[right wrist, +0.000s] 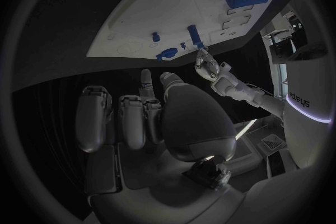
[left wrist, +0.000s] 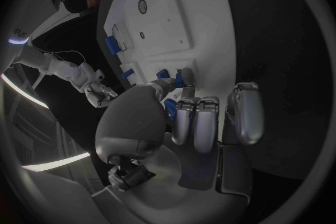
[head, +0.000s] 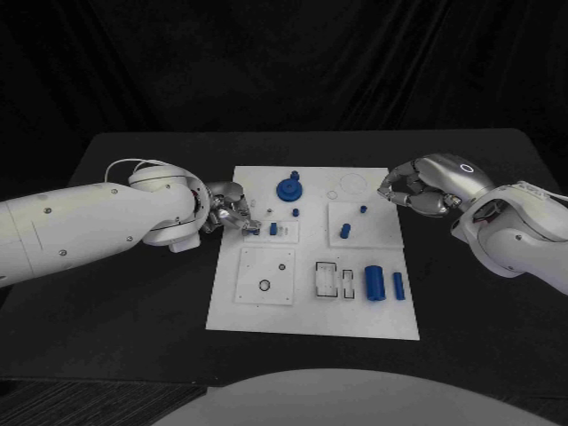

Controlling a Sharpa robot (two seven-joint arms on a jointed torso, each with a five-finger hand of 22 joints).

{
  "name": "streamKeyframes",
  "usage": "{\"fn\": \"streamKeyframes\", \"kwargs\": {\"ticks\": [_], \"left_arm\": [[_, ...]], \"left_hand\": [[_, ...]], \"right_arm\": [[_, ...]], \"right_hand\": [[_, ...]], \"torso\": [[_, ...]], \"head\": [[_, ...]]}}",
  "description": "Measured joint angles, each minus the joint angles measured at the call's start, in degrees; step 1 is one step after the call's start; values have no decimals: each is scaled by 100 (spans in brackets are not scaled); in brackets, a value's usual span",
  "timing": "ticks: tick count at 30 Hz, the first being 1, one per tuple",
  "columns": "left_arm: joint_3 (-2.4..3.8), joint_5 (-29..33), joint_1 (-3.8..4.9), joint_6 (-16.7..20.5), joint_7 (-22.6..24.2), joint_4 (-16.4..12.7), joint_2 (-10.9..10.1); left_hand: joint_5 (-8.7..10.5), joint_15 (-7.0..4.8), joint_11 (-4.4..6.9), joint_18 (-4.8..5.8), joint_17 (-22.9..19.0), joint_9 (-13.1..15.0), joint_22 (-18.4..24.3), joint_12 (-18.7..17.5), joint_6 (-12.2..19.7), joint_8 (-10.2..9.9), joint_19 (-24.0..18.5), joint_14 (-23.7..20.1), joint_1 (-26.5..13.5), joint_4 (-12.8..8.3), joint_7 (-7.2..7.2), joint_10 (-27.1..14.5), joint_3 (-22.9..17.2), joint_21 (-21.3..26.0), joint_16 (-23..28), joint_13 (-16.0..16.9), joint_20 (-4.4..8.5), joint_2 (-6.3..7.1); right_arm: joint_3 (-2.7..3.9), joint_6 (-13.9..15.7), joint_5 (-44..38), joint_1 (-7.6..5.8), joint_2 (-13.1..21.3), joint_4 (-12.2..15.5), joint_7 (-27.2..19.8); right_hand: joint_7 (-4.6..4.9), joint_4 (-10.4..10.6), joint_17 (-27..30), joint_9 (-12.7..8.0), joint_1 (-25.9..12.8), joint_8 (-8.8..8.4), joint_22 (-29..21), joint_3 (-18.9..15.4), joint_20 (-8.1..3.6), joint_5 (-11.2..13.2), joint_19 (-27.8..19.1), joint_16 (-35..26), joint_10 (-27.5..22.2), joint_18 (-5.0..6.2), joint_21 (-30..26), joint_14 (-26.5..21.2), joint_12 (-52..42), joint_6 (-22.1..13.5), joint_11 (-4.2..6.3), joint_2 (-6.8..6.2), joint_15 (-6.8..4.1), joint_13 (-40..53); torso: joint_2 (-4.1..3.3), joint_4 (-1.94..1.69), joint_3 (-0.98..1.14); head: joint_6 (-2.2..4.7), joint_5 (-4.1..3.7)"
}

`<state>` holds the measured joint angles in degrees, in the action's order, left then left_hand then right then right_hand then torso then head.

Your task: Assemble the parts on the task board

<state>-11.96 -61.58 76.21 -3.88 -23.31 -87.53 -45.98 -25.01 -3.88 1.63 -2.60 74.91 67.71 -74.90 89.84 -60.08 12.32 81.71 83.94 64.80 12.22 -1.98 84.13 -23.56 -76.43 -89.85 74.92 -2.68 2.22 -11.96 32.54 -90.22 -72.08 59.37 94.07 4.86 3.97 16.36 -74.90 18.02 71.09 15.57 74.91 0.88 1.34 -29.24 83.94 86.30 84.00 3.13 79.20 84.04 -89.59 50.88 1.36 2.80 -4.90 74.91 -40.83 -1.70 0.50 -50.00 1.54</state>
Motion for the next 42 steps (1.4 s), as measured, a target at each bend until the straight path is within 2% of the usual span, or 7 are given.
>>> {"fn": "streamKeyframes", "kwargs": {"ticks": [10,18,22,26,31,37,42], "left_arm": [[1,-1,1,-47,-14,-17,-3],[3,1,2,-66,-20,12,14],[2,1,2,-67,-24,25,26],[-1,1,2,-66,-27,34,38],[3,2,2,-63,-27,38,45],[2,6,2,-56,-21,42,45],[-1,7,2,-45,-17,43,44]], "left_hand": [[33,0,0,0,0,0,0,0,22,12,0,0,0,-8,22,0,-10,0,0,0,0,0],[620,0,0,0,0,-21,0,0,41,-13,0,0,-90,-19,4,0,27,23,0,0,0,-30],[761,0,0,0,0,-27,0,0,60,-21,0,0,-91,4,-16,0,66,23,0,0,0,-31],[1154,0,-2,0,-1,-64,0,0,89,-57,-22,0,-232,111,-44,-2,212,26,0,0,-21,-58],[1409,42,-51,0,-1,-122,0,0,132,-134,-41,0,-431,280,-87,-11,562,46,0,0,-41,-55],[1427,42,-51,0,-1,-142,0,0,132,-134,-42,0,-436,303,-88,-11,601,46,0,0,-41,-60],[1121,42,-51,0,-1,-150,0,0,131,-134,-41,1,-341,230,-88,-11,675,45,0,0,-41,-155]], "right_arm": [[0,0,0,2,5,0,1],[0,0,0,2,2,0,1],[0,0,0,3,2,0,1],[0,-1,0,3,4,0,1],[0,-1,0,3,4,0,2],[0,-2,0,3,2,-3,2],[0,-2,0,3,0,-11,2]], "right_hand": [[0,0,0,0,0,0,0,0,0,0,0,0,0,0,0,0,0,0,0,0,0,0],[0,0,0,0,0,0,0,0,0,0,0,0,0,0,0,0,0,0,0,0,0,0],[0,0,0,0,0,0,0,0,0,0,0,0,0,0,0,0,0,0,0,0,0,0],[0,0,0,0,0,0,0,0,0,0,0,0,0,0,0,0,0,0,0,0,0,0],[0,0,0,0,0,0,-1,0,0,0,0,0,0,0,0,0,0,0,0,0,0,0],[0,0,0,0,0,0,-1,0,0,0,0,0,0,0,0,0,0,0,0,0,0,0],[21,1,0,-5,0,0,2,34,0,-39,0,0,0,0,0,0,0,21,0,0,0,0]], "torso": [[2,-5,1],[2,-5,3],[-1,-4,3],[-1,-3,4],[-3,-1,4],[-4,1,3],[-4,1,3]], "head": [[0,-7],[0,-4],[0,-12],[0,-15],[0,-18],[0,-19],[0,-27]]}}
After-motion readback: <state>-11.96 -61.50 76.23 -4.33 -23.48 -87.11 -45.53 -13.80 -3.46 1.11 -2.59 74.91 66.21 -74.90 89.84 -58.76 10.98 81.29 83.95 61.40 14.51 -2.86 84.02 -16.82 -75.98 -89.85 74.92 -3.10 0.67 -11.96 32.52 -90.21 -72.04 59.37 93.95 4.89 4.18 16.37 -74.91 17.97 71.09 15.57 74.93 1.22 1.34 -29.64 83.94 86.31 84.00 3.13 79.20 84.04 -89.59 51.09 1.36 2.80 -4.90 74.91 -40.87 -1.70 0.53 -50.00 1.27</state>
